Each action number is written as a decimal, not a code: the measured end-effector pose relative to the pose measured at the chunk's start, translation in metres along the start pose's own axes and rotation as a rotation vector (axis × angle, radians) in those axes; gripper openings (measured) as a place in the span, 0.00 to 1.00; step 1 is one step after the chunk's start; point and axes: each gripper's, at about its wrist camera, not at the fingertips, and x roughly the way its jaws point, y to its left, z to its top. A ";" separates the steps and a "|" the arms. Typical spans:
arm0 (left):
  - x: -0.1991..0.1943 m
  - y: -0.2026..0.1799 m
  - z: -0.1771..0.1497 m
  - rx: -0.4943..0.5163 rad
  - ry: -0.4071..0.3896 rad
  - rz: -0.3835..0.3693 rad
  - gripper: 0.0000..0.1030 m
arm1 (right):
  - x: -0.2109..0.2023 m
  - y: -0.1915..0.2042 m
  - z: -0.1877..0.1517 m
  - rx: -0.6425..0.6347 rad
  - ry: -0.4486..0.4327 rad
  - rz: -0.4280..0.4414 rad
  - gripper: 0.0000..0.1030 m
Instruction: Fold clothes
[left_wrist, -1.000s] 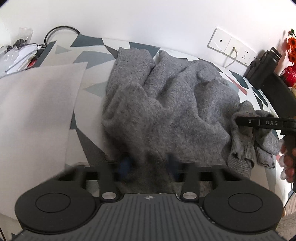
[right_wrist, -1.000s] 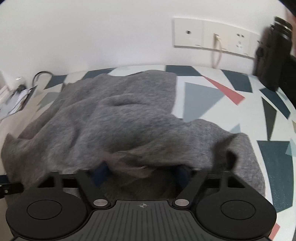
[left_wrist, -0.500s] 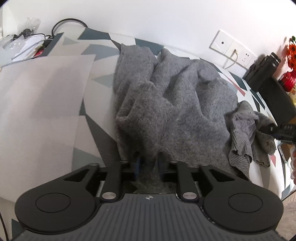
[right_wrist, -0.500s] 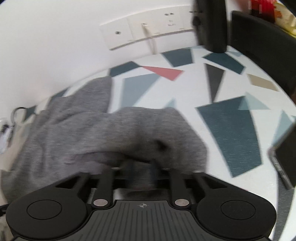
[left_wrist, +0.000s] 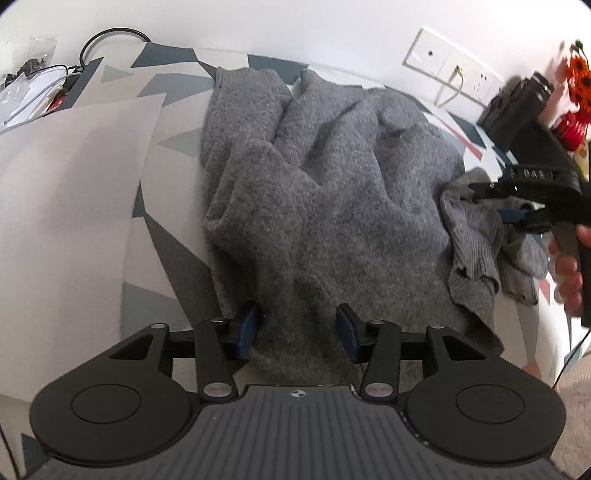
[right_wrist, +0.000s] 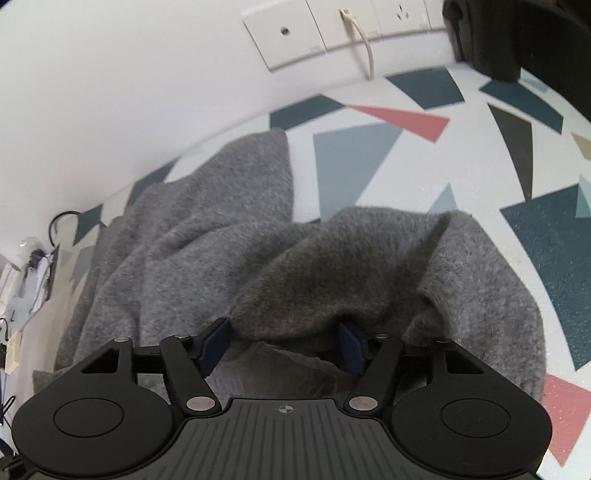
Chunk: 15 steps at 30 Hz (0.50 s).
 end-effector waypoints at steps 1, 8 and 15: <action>-0.001 0.000 -0.001 0.001 0.007 0.005 0.47 | 0.000 -0.001 0.000 0.001 -0.003 -0.002 0.56; -0.012 0.006 -0.006 0.002 0.028 -0.005 0.47 | -0.021 -0.013 -0.003 -0.016 -0.074 -0.036 0.10; -0.011 0.018 -0.008 -0.050 0.024 0.026 0.47 | -0.051 -0.049 -0.011 0.047 -0.135 -0.100 0.08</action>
